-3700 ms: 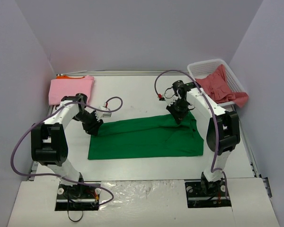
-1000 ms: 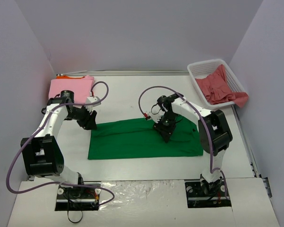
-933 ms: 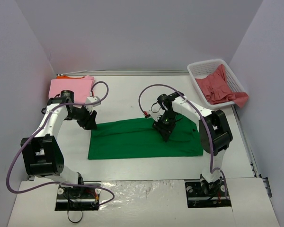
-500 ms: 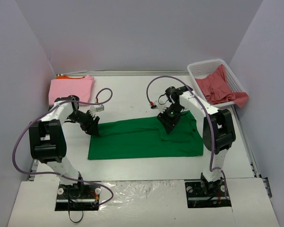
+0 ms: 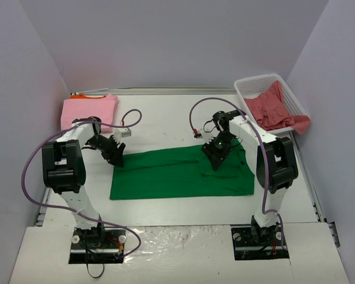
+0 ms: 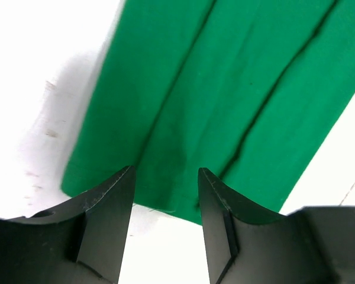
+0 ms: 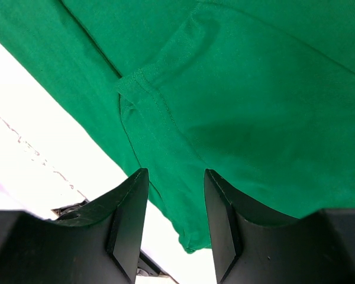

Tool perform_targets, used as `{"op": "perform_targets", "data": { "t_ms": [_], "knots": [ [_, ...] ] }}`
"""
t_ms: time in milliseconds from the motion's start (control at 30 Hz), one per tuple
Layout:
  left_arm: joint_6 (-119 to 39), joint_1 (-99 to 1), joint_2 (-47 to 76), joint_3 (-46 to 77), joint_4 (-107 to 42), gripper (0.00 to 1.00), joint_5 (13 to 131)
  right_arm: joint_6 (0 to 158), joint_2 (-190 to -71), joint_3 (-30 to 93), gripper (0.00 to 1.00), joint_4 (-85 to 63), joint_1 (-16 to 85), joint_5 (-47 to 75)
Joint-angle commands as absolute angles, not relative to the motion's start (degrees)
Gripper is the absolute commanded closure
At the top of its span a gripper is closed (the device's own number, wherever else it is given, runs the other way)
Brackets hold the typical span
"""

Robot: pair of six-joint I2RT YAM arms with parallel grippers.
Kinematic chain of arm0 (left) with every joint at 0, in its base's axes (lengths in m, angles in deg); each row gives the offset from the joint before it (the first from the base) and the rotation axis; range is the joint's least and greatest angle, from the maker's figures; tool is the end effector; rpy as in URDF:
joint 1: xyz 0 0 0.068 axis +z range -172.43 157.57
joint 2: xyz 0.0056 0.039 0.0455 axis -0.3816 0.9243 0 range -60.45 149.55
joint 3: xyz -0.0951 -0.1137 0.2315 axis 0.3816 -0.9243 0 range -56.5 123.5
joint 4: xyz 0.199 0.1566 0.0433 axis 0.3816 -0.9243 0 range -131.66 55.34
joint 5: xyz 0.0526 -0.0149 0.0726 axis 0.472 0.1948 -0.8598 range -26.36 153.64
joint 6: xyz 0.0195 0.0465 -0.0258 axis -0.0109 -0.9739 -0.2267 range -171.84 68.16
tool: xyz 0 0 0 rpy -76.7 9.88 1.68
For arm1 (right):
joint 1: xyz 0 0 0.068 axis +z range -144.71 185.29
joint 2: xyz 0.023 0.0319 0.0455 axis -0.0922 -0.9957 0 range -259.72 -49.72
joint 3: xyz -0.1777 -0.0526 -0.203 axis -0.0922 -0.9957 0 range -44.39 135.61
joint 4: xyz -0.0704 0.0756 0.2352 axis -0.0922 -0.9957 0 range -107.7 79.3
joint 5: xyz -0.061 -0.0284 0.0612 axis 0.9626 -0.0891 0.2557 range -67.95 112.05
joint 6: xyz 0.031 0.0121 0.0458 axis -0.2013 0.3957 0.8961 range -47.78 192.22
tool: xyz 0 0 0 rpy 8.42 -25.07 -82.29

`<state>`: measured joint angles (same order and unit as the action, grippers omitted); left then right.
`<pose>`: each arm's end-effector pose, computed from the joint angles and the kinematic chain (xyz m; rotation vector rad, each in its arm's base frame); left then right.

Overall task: Fold and stack the t-shirts
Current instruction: Fold the other side of the tshirt into a rectangle

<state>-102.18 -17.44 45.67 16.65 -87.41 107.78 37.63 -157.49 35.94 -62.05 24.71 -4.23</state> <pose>0.3368 0.0018 0.1867 1.0313 2.3672 -0.8821 0.3368 0.1374 0.2021 -1.3406 2.4878 0.6172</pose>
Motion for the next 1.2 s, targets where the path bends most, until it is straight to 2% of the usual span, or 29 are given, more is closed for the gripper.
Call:
{"op": "perform_targets", "data": {
  "t_ms": [0,433,533,567,667,733,933,1167],
  "knots": [
    [-103.2,-17.3,45.3,19.1,-88.2,0.55,108.2,37.1,-155.3,35.8,0.61,-64.2,24.2,-5.3],
    [-103.4,-17.2,48.6,17.5,-87.0,0.56,104.5,37.2,-156.5,35.2,0.61,-63.9,24.2,-4.4],
    [-103.7,-17.3,48.8,17.7,-87.3,0.64,104.7,37.3,-156.8,35.2,0.61,-63.8,24.2,-4.3],
    [-103.7,-17.2,48.7,17.8,-87.4,0.72,104.8,37.3,-156.7,35.2,0.62,-63.8,24.2,-4.2],
    [-103.7,-17.2,48.3,18.2,-88.0,0.9,104.8,37.4,-156.3,35.0,0.62,-63.7,24.2,-4.1],
    [-103.7,-17.2,47.9,18.4,-88.4,0.96,104.9,37.5,-156.1,34.9,0.62,-63.6,24.2,-4.1],
    [-103.3,-17.2,44.5,17.9,-89.2,0.98,105.0,37.7,-155.4,34.5,0.62,-63.4,23.9,-3.9],
    [-104.2,-17.5,32.9,11.2,-87.9,0.98,103.3,37.9,-154.4,34.2,0.62,-63.3,23.8,-3.7]
  ]
}}
